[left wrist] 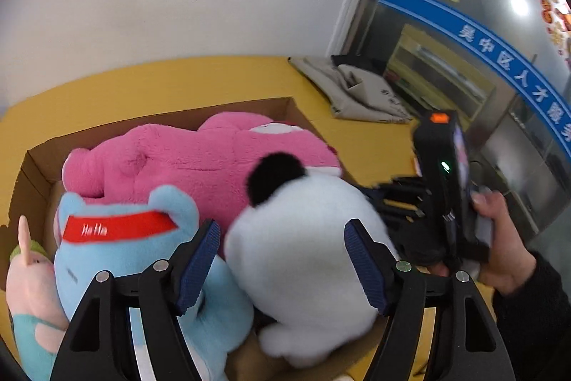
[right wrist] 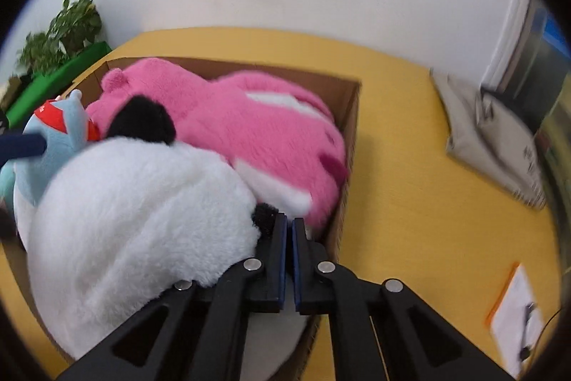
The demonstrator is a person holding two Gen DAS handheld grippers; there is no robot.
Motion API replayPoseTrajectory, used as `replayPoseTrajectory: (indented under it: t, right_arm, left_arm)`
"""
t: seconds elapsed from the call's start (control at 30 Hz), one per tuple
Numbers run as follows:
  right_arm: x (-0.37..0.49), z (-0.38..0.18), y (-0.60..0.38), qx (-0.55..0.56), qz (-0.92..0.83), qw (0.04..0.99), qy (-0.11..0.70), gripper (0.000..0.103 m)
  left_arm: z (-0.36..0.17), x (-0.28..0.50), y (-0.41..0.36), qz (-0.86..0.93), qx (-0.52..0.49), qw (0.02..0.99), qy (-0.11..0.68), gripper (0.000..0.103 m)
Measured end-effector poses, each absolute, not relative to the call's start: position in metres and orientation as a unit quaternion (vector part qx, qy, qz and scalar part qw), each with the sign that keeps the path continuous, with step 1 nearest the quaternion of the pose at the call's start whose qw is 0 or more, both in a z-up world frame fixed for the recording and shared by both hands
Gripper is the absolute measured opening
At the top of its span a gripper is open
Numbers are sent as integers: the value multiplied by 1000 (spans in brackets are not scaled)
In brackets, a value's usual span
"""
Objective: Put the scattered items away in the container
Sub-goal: 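Lift the panda with both grippers and lower it into the box, then open both grippers and move them to the clear phone case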
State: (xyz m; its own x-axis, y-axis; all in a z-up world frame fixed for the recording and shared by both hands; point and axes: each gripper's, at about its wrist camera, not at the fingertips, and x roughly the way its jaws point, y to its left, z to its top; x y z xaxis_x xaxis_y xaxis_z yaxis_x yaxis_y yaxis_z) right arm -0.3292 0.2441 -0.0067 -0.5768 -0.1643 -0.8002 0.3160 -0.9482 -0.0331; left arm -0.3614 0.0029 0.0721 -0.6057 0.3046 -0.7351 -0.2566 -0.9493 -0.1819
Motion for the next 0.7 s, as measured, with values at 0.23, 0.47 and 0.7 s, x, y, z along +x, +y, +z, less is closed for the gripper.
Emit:
replayPoseTrajectory:
  t: [0.23,0.47,0.7]
  right_arm:
    - [-311,-6,271,420,-900,119,4,2]
    - [-261,40,283,370,-925,71,-40,79]
    - [-182,74,272,338,-936,87,-50,81]
  left_arm:
    - [44,-382,20,888,-441,121,47,79]
    - [45,-377,12,888,-449,89,48,79]
    - [86,-318,-27,909,-406,74,-58,97]
